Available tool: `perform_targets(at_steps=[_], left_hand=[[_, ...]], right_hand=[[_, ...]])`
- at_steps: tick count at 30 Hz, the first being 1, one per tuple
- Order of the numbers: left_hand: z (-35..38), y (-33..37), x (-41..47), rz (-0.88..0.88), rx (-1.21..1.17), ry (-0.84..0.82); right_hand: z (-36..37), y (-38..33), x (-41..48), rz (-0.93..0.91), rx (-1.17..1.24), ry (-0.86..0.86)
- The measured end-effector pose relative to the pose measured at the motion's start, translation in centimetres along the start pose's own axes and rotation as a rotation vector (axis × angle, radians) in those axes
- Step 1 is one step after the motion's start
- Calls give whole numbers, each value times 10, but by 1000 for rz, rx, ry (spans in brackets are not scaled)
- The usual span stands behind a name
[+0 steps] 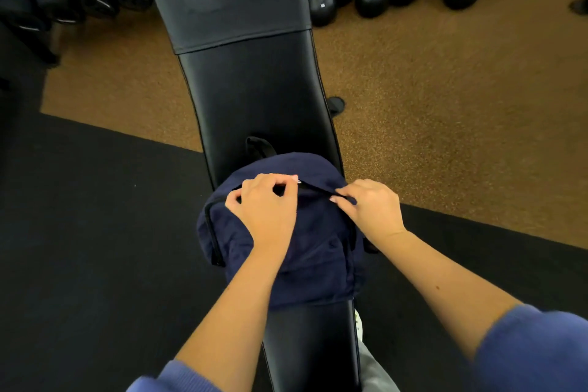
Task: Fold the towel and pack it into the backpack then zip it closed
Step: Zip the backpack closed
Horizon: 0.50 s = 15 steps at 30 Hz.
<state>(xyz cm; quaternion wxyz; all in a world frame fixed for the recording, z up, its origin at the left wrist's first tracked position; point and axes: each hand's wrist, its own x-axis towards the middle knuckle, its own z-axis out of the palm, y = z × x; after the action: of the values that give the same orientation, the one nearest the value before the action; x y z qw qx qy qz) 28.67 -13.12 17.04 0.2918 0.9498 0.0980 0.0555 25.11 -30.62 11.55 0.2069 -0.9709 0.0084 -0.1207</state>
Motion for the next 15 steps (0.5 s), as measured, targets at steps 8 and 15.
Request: perform_targets(at_steps=[8, 15], left_hand=[[-31, -25, 19, -223, -230, -26], [-38, -26, 16, -249, -342, -67]], right_hand=[[-3, -13, 8, 23, 7, -43], [4, -64, 49, -260, 7, -25]])
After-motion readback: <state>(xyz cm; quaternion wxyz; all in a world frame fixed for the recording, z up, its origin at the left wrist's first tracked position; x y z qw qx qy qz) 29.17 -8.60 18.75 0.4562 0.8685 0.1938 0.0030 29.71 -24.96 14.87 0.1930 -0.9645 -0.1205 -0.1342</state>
